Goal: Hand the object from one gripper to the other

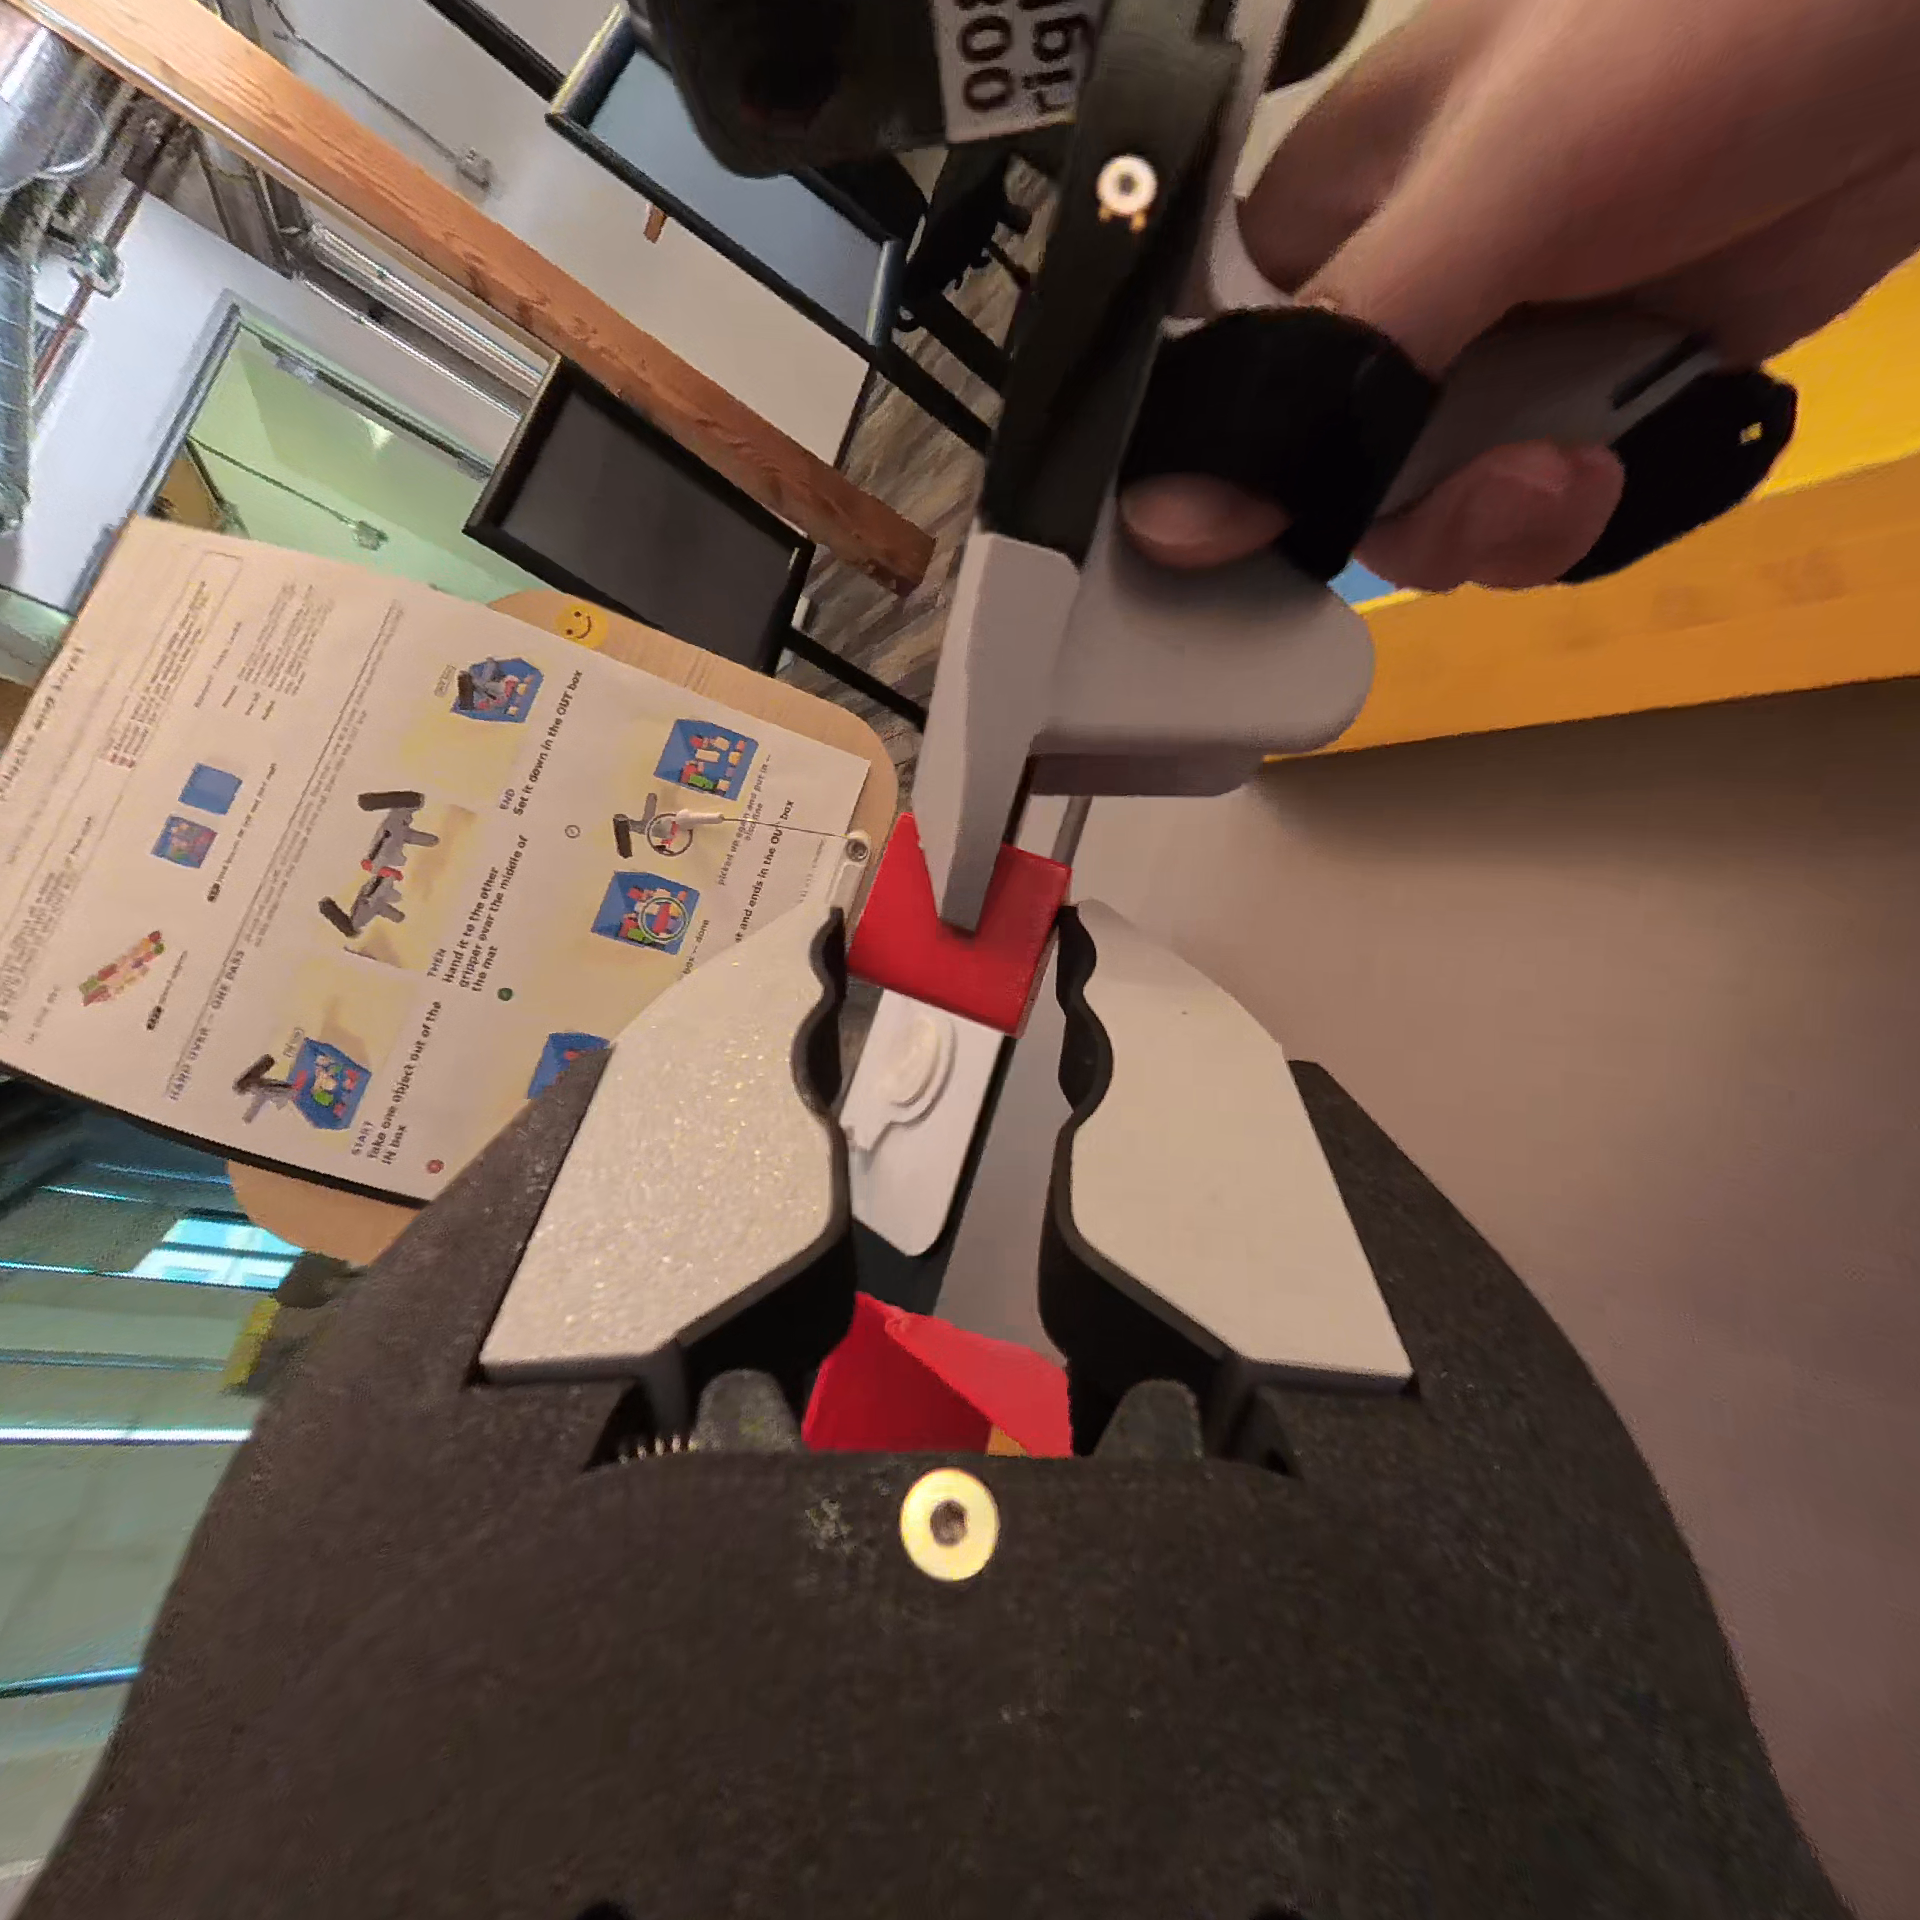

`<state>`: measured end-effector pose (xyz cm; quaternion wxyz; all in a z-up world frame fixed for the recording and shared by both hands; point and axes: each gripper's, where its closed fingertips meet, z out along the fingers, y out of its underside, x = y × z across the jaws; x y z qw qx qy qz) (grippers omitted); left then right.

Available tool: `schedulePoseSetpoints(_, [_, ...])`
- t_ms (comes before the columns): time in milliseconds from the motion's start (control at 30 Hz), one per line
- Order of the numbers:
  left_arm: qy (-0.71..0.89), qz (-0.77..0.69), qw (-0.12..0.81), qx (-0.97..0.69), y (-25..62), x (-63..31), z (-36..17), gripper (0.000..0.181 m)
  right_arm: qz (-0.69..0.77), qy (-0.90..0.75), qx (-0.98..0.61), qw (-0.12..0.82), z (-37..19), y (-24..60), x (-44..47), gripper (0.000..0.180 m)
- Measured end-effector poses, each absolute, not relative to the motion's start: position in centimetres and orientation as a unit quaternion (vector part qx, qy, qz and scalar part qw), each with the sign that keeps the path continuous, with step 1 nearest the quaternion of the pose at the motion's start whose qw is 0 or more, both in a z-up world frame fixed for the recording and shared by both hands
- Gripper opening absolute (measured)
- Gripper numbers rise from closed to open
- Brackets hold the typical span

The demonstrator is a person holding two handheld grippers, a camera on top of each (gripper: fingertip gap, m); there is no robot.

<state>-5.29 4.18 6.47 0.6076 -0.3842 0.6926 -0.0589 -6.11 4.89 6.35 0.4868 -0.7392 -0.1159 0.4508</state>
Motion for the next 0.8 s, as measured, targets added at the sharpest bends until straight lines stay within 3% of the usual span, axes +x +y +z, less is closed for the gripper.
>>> schedulePoseSetpoints(267, [0.691, -0.100, 0.595, -0.399, 3.0, -5.4, 7.0, 0.040, 0.354, -0.156, -0.771, 0.506, 7.3, 4.1, -1.9, 0.033])
schedulePoseSetpoints(367, [0.690, -0.117, 0.584, -0.411, 2.8, -6.3, 7.6, 0.040, 0.208, -0.184, -0.823, 0.495, 7.0, 1.8, 4.6, 0.032])
schedulePoseSetpoints(467, [0.682, -0.134, 0.585, -0.418, 2.8, -6.9, 8.4, 0.039, 0.075, -0.198, -0.895, 0.392, 2.5, -1.7, 11.9, 0.033])
schedulePoseSetpoints(633, [0.678, -0.143, 0.579, -0.430, 3.1, -7.6, 8.7, 0.038, -0.011, -0.084, -0.988, 0.126, -7.2, -7.0, 20.8, 0.033])
schedulePoseSetpoints(800, [0.678, -0.144, 0.573, -0.438, 3.5, -7.9, 8.6, 0.037, -0.018, -0.070, -0.997, 0.029, -11.3, -7.3, 22.0, 0.033])
